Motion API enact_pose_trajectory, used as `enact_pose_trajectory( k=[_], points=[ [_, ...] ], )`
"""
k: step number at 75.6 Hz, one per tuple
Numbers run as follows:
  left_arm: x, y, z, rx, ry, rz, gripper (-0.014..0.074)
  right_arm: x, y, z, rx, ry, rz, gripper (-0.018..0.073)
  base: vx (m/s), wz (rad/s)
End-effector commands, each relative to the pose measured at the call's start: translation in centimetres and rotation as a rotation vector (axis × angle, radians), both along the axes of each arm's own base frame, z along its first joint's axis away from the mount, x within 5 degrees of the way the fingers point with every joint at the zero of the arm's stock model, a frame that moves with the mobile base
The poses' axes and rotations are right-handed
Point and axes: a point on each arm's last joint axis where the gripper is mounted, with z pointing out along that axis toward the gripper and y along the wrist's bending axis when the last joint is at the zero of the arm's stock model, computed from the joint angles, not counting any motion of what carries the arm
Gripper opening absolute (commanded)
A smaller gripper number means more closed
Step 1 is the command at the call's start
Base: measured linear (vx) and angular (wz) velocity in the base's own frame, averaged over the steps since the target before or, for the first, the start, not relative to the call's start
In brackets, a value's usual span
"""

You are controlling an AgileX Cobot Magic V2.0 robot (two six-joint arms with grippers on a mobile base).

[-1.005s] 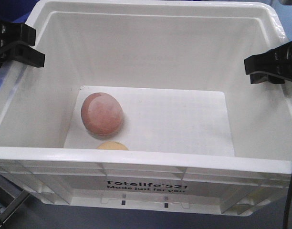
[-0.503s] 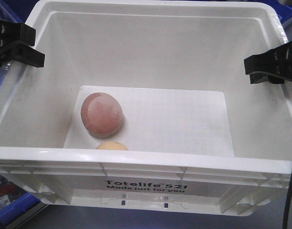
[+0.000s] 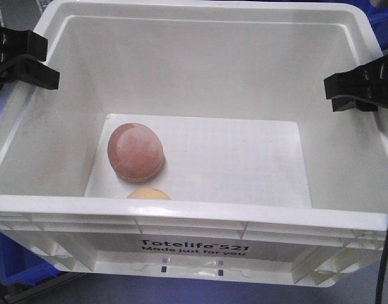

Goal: Place moving items into box and shelve
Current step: 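Keep gripping the tote rims as the base approaches the blue-bin shelf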

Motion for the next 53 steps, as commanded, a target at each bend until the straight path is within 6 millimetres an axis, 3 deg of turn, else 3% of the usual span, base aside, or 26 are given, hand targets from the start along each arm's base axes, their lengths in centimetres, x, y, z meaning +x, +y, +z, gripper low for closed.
enact_pose_trajectory(
  k=[1,53],
  points=[
    [-1.03,-0.47,3.33,-0.128,-0.168,-0.007,-0.0003,-0.1,-0.52,2.34,0.014,-0.15,-0.018,-0.0006,0.06,0.55],
    [-1.03,-0.47,3.33,-0.128,-0.168,-0.007,-0.0003,-0.1,-0.52,2.35,0.014,-0.151,-0.018,-0.0006,0.03,0.47]
  ],
)
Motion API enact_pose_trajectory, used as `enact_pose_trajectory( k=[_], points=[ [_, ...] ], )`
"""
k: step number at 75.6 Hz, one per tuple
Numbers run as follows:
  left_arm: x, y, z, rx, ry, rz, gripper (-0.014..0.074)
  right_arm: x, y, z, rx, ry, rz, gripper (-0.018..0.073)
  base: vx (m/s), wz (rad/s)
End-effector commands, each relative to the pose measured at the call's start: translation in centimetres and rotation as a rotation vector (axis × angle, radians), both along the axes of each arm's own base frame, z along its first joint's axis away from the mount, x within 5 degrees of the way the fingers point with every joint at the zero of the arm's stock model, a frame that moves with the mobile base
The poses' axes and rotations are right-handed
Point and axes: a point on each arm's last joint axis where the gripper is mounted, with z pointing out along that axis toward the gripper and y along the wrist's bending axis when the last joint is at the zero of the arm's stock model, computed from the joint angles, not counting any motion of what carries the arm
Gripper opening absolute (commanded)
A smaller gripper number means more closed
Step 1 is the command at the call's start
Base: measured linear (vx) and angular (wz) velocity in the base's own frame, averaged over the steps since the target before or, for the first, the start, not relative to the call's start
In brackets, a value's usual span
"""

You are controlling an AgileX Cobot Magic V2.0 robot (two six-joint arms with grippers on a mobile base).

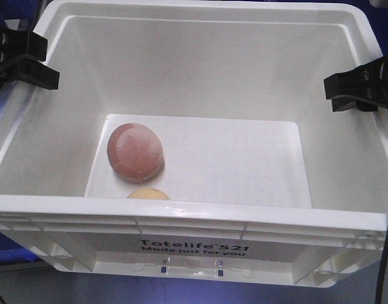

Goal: Place moving items into box and shelve
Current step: 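Keep gripping the tote rims as the base approaches the blue-bin shelf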

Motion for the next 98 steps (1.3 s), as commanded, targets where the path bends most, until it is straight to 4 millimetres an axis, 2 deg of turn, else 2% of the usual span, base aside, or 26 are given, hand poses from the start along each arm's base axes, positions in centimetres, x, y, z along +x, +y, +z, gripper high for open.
enact_pose_trajectory(
  k=[1,30,98],
  points=[
    [-1.03,-0.47,3.33,-0.128,-0.168,-0.007,-0.0003,-0.1,-0.52,2.35,0.014,-0.151,-0.018,-0.0006,0.02,0.37],
    [-1.03,-0.47,3.33,-0.128,-0.168,-0.007,-0.0003,-0.1,-0.52,2.35,0.014,-0.151,-0.018,-0.0006,0.01,0.24],
    [-1.03,-0.47,3.33,-0.128,-0.168,-0.007,-0.0003,-0.1,-0.52,2.35,0.014,-0.151,-0.018,-0.0006,0.06,0.07]
  ],
)
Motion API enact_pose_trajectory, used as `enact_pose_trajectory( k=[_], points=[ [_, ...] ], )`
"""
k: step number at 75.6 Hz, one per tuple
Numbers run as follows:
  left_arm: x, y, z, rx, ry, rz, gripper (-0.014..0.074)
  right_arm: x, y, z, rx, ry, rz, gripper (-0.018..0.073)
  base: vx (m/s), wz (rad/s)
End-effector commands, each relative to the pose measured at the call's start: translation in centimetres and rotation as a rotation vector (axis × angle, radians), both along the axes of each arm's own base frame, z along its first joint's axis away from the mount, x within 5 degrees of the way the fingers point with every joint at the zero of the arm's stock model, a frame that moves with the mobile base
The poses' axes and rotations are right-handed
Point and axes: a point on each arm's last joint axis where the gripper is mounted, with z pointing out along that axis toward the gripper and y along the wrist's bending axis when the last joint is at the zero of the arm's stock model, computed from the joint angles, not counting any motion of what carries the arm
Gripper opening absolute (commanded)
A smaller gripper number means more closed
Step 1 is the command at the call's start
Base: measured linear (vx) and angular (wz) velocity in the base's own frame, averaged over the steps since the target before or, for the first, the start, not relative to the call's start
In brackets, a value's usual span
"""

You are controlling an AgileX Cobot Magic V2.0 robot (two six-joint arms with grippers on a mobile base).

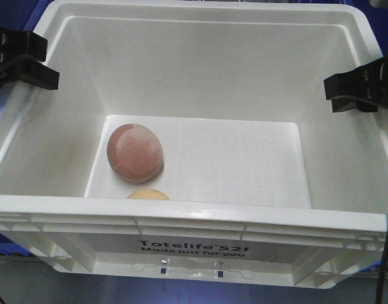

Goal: Place moving items into box and shelve
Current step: 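Keep gripping the tote rims as the base approaches the blue-bin shelf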

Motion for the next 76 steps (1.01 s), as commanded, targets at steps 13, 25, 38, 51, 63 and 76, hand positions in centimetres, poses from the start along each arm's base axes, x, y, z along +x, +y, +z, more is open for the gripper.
enact_pose_trajectory(
  k=[13,25,38,51,63,76],
  points=[
    [-1.02,-0.48,3.34,-0.129,-0.17,-0.007,-0.0003,-0.07,-0.52,2.37,0.014,-0.155,-0.018,-0.0006,0.11,0.03],
    [-1.02,-0.48,3.34,-0.129,-0.17,-0.007,-0.0003,-0.07,-0.52,2.37,0.014,-0.155,-0.018,-0.0006,0.12,-0.03],
    [-1.02,-0.48,3.34,-0.129,-0.17,-0.007,-0.0003,-0.07,-0.52,2.37,0.014,-0.155,-0.018,-0.0006,0.12,-0.05],
    [-1.02,-0.48,3.34,-0.129,-0.17,-0.007,-0.0003,-0.07,-0.51,2.37,0.014,-0.155,-0.018,-0.0006,0.1,-0.01],
    [-1.02,-0.48,3.34,-0.129,-0.17,-0.007,-0.0003,-0.07,-0.51,2.37,0.014,-0.155,-0.018,-0.0006,0.08,0.0],
    [-1.02,-0.48,3.34,-0.129,-0.17,-0.007,-0.0003,-0.07,-0.51,2.37,0.014,-0.155,-0.018,-0.0006,0.06,0.0]
  ],
)
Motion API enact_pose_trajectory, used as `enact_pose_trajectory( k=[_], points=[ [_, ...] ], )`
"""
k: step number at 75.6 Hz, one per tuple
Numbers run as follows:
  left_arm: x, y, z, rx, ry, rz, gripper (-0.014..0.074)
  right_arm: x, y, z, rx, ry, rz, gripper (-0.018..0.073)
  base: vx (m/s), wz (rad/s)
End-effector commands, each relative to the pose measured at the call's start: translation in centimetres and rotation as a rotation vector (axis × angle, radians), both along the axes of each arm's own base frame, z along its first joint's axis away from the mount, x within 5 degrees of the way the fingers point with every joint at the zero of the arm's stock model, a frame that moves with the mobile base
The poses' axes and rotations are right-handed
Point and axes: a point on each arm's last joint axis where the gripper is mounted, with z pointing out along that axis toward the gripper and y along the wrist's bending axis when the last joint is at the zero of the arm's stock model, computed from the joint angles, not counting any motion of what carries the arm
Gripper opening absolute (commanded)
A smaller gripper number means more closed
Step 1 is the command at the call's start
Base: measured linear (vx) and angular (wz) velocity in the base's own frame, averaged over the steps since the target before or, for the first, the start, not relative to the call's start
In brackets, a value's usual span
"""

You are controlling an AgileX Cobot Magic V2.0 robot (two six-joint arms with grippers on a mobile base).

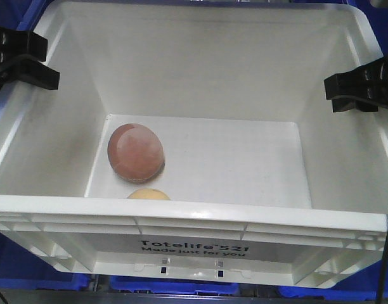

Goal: Place moving items into box and shelve
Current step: 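Keep gripping the tote rims as the base approaches the blue-bin shelf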

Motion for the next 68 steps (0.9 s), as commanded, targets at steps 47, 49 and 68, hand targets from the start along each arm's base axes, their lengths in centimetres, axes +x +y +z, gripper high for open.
enact_pose_trajectory(
  k=[47,49,68],
  points=[
    [-1.02,-0.47,3.34,-0.128,-0.17,-0.006,-0.0003,-0.02,-0.5,2.42,0.016,-0.162,-0.017,-0.0006,0.01,0.0],
    [-1.02,-0.47,3.34,-0.128,-0.17,-0.006,-0.0003,-0.02,-0.5,2.42,0.016,-0.162,-0.017,-0.0006,0.0,0.0],
    [-1.0,-0.47,3.36,-0.13,-0.173,-0.005,-0.0003,-0.01,-0.5,2.43,0.016,-0.164,-0.017,-0.0006,0.0,0.0]
  ],
)
